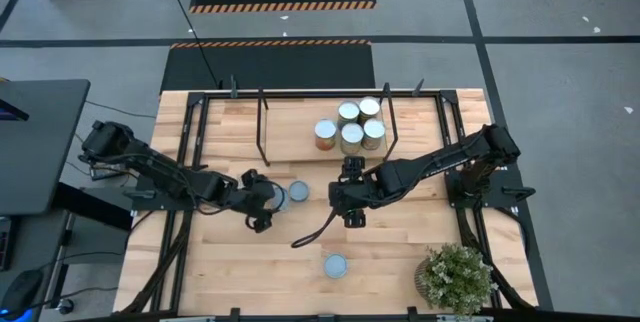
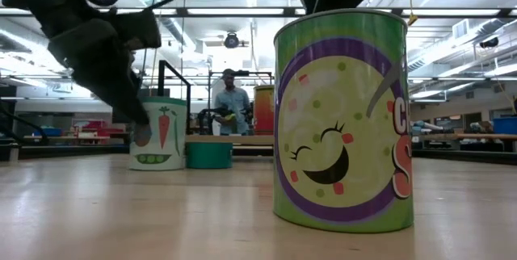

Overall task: Pick and place cans onto a shelf
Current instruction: Put the canned mixed vegetables food on the shelf

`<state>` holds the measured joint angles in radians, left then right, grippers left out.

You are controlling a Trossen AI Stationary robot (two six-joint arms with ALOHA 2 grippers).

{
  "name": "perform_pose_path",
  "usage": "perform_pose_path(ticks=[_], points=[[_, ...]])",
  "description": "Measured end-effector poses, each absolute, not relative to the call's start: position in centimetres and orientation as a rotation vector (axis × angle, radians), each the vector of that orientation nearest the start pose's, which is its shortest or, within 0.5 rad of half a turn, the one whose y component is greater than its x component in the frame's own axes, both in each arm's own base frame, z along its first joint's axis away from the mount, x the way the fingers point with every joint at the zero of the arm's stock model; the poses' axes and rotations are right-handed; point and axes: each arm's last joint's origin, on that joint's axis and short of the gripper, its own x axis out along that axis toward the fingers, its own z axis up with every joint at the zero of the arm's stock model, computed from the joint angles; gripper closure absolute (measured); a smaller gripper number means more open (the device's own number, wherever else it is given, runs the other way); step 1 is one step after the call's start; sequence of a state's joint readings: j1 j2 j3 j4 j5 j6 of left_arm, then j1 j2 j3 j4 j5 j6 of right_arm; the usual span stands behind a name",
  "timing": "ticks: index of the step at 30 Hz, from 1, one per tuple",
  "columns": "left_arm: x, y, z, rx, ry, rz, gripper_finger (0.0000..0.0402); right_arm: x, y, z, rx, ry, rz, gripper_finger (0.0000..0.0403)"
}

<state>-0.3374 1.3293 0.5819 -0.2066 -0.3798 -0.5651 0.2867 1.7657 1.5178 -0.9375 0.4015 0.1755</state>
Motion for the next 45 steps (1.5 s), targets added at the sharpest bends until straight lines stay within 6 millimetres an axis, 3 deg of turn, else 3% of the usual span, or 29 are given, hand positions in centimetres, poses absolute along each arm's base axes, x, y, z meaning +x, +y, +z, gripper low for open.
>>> perform_pose_path(ticks=[25, 33, 45], points=[[24.7, -7.0, 14.8, -0.152, 0.73, 0.258, 0.0086, 35.7, 9.1, 26.4, -0.214, 0.999, -0.144, 0.0049], [25.3, -7.3, 14.7, -0.142, 0.692, 0.21, 0.0086, 36.3, 8.0, 24.0, -0.156, 0.95, -0.099, 0.0049], [25.3, -7.7, 14.9, -0.118, 0.697, 0.124, 0.0086, 37.2, 6.1, 20.6, -0.216, 0.718, -0.108, 0.0049]])
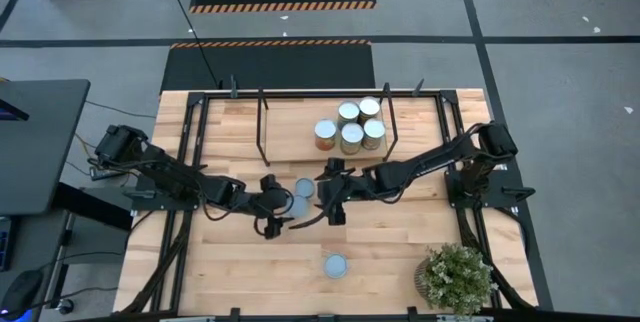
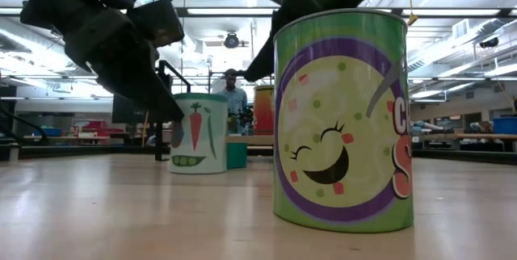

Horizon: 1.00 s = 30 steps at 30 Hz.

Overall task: Pick and place cans onto a shelf
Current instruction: Put the canned mixed vegetables food on the shelf

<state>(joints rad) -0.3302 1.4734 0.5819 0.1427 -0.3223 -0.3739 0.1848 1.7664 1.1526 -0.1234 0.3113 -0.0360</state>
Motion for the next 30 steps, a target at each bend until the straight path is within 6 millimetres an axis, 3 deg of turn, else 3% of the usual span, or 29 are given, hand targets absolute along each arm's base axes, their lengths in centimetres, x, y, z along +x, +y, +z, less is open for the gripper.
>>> perform_pose_path(ticks=[10, 30], points=[[25.9, -8.2, 15.6, -0.063, 0.613, 0.04, 0.0086, 37.8, 5.9, 17.1, -0.218, 0.782, -0.086, 0.0049], [26.0, -8.5, 15.8, -0.099, 0.596, -0.022, 0.0086, 38.4, 6.2, 17.7, -0.167, 0.692, -0.024, 0.0049]])
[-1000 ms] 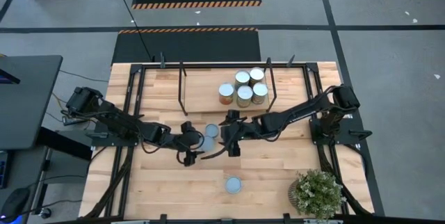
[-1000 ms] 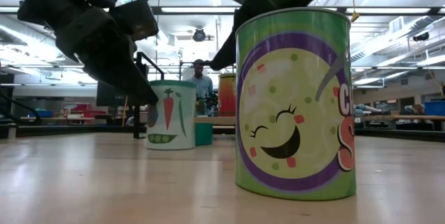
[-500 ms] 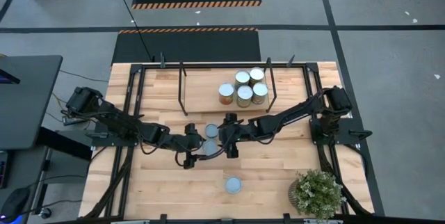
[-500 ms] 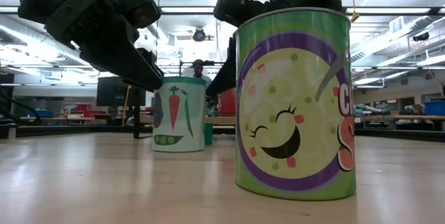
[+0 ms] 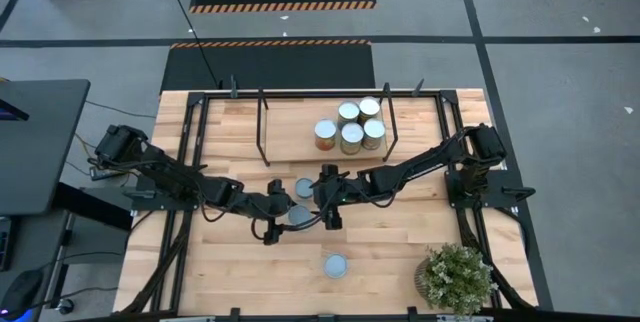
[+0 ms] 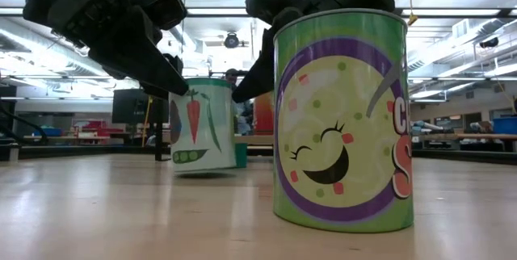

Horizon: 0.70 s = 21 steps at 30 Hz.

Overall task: Pick and place cans onto a shelf
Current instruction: Put the canned mixed vegetables food on the shelf

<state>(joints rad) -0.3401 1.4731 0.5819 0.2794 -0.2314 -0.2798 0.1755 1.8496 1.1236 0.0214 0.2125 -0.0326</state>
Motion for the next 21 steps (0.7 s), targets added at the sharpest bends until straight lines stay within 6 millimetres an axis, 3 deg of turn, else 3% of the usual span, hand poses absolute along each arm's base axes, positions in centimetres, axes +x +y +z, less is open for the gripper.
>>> perform_pose_path(ticks=[9, 17, 21], points=[[26.0, -8.8, 15.9, -0.104, 0.588, -0.039, 0.0086, 38.3, 6.2, 17.6, -0.169, 0.714, -0.026, 0.0049], [26.9, -9.9, 13.4, -0.06, 0.609, -0.074, 0.0086, 38.2, 6.1, 17.5, -0.171, 0.725, -0.026, 0.0049], [27.2, -9.7, 13.1, -0.073, 0.603, -0.083, 0.0085, 38.1, 6.2, 17.4, -0.173, 0.737, -0.023, 0.0049]])
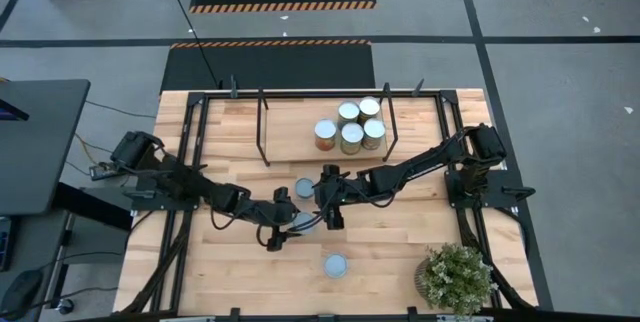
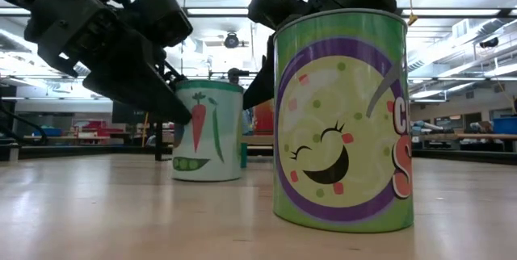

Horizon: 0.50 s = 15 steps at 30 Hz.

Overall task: Pick and place cans onto a shelf
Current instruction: Put the canned mixed vegetables food on the shelf

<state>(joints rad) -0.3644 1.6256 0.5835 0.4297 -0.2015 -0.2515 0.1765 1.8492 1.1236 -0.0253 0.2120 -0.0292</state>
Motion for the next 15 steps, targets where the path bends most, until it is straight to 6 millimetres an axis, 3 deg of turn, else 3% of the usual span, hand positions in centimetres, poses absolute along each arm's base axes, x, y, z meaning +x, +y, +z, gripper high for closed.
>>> perform_pose_path(ticks=[10, 15], points=[[27.3, -9.7, 13.1, -0.105, 0.591, -0.082, 0.0085, 37.7, 6.6, 17.4, -0.213, 0.776, -0.049, 0.0049], [27.2, -9.7, 12.9, -0.099, 0.614, -0.083, 0.0085, 37.8, 6.5, 20.1, -0.255, 0.814, -0.101, 0.0049]])
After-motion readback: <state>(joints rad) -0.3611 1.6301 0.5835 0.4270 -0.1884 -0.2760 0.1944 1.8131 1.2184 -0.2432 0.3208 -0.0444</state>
